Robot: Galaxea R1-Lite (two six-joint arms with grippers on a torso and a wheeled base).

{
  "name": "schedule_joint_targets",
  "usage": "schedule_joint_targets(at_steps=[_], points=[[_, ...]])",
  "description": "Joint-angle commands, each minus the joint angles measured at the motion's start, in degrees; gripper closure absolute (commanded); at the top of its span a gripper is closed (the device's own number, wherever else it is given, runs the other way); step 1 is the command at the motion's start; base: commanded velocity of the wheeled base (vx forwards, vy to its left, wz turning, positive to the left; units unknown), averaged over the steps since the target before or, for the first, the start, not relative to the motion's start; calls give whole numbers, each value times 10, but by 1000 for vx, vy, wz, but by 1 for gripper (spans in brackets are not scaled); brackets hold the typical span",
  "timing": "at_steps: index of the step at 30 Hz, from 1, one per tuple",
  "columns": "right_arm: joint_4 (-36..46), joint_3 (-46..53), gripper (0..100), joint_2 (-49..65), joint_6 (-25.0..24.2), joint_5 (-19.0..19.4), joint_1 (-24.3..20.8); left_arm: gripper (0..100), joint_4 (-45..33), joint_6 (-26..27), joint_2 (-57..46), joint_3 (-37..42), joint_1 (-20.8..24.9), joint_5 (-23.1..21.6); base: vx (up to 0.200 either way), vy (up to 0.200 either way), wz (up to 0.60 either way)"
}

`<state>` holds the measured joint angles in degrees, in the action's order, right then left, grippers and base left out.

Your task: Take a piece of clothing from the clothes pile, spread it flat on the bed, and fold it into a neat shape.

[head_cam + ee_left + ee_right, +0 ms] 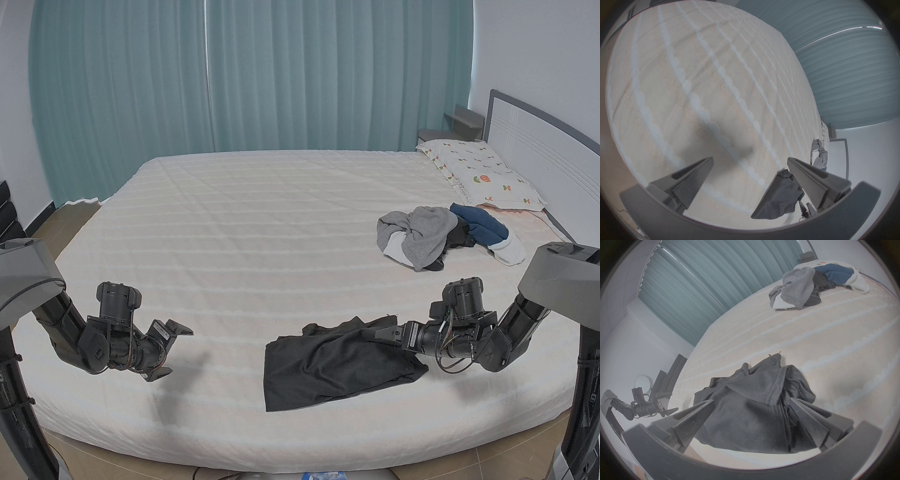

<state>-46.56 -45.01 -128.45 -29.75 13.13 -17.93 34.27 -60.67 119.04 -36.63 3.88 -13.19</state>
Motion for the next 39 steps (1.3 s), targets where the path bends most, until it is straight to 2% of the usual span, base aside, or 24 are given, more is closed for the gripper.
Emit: schedule_joint_targets(at_steps=[1, 4, 5, 12, 14, 18, 23, 26, 29, 34, 39], points=[[0, -39, 0, -41, -14, -1, -2, 0, 1, 0, 1, 0, 0, 0, 0, 0, 0], [1, -60, 0, -54, -22, -2, -2, 0, 1, 0, 1, 0, 0, 0, 0, 0, 0], [1, -76, 100, -67, -22, -9, 0, 0, 1, 0, 1, 0, 0, 0, 0, 0, 0], [0, -111, 100, -87, -28, -25, 20, 0, 1, 0, 1, 0, 0, 0, 0, 0, 0], [1, -120, 100, -87, -37, -26, 29, 0, 1, 0, 1, 0, 0, 1, 0, 0, 0], [2, -148, 100, -98, -85, -26, 49, 0, 2, -6, 1, -1, 1, 18, 0, 0, 0], [1, -151, 100, -104, -102, -22, 59, 0, 16, -8, -2, -2, 3, 19, 0, 0, 0], [-5, -158, 100, -107, -109, -21, 61, 0, 26, -12, -5, -7, 24, 21, 0, 0, 0], [-6, -151, 100, -105, -122, -19, 60, 0, 30, -15, -3, -22, 67, 48, 0, 0, 0], [-2, -138, 100, -98, -121, -21, 56, 0, 30, -9, 16, -66, 107, 50, 0, 0, 0], [-14, -129, 100, -102, -124, -18, 55, 0, 24, -2, 69, -146, 154, 51, 0, 0, 0]])
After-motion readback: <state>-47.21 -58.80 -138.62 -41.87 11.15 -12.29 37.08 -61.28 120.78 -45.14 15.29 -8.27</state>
